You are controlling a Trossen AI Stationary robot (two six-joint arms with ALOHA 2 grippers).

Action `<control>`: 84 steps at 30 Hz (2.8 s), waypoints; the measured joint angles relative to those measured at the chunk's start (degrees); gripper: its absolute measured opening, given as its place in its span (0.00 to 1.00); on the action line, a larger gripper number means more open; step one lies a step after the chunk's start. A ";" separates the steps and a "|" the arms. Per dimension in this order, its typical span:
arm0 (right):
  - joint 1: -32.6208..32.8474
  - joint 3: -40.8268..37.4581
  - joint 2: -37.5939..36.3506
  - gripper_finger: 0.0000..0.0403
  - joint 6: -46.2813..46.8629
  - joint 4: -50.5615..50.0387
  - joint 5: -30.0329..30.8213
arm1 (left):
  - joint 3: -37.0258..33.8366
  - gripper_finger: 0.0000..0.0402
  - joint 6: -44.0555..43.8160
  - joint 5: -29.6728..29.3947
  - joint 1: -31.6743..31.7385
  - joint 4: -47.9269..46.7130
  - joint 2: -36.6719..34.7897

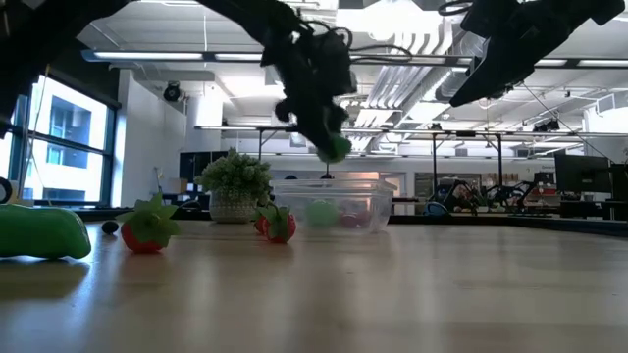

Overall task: Pick and placing Produce into tupperware
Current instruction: Put the pear into the transparent container, then put the strawberry into the transparent container

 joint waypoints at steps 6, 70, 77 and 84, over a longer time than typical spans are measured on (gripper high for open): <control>0.01 0.00 0.00 0.19 0.00 0.06 -0.04 | -1.70 0.52 0.04 -0.11 -2.96 2.53 3.35; 0.00 0.00 0.01 0.19 0.01 0.03 0.02 | 11.61 0.65 -1.75 -7.90 -6.96 -14.28 6.95; 0.02 0.00 0.01 0.19 0.00 0.04 -0.02 | 23.05 0.61 -5.17 -8.49 -6.96 -30.36 6.95; 0.00 0.00 0.01 0.19 0.00 0.03 -0.28 | 29.41 0.56 -10.35 -8.36 -7.95 -40.41 6.80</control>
